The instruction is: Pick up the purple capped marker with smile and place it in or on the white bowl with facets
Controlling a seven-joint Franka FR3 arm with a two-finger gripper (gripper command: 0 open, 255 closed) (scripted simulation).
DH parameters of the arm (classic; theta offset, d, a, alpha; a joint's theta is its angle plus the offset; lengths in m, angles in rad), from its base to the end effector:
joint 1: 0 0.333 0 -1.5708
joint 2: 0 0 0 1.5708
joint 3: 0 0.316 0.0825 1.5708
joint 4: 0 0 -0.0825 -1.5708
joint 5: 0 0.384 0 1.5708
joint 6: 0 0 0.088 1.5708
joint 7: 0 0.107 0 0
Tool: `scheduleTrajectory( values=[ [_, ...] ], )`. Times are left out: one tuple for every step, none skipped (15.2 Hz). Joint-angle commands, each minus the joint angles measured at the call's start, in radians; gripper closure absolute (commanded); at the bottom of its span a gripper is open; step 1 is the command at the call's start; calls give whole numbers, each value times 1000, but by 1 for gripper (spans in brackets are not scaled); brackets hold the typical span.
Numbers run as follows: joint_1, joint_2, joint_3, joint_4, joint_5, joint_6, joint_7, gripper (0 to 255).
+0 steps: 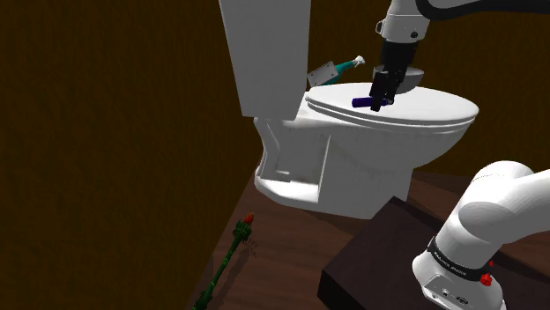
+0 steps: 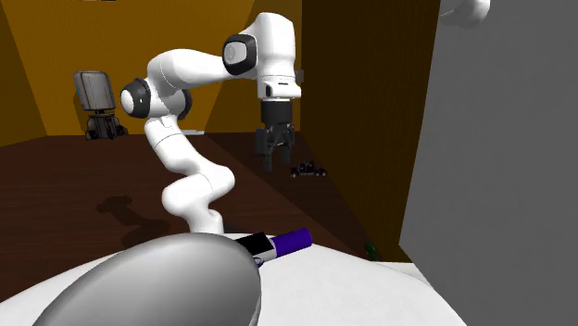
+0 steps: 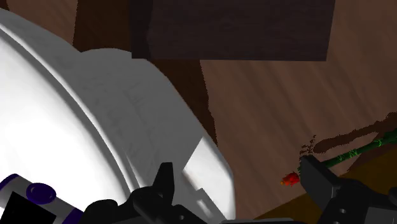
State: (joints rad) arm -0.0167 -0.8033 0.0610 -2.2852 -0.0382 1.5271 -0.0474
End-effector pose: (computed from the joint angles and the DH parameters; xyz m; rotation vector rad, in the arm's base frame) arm 0.2977 0.0162 0.6248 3.0565 0.1094 0.0665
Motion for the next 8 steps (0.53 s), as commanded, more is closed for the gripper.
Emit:
scheduleTrajectory(
  values=[
    [0, 0, 0, 0, 0, 0, 0, 0],
    [6, 4, -33, -2, -18, 5, -61, 0],
    [13, 11, -66, -2, -36, 11, -120, 0],
    [19, 20, -98, 1, -53, 18, -181, 0],
    [25, 32, -131, 6, -69, 24, -240, 0],
    [32, 46, -163, 13, -85, 32, -300, 0],
    [39, 63, -195, 22, -100, 39, -360, 0],
    [47, 83, -226, 34, -114, 47, -419, 0]
  ],
)
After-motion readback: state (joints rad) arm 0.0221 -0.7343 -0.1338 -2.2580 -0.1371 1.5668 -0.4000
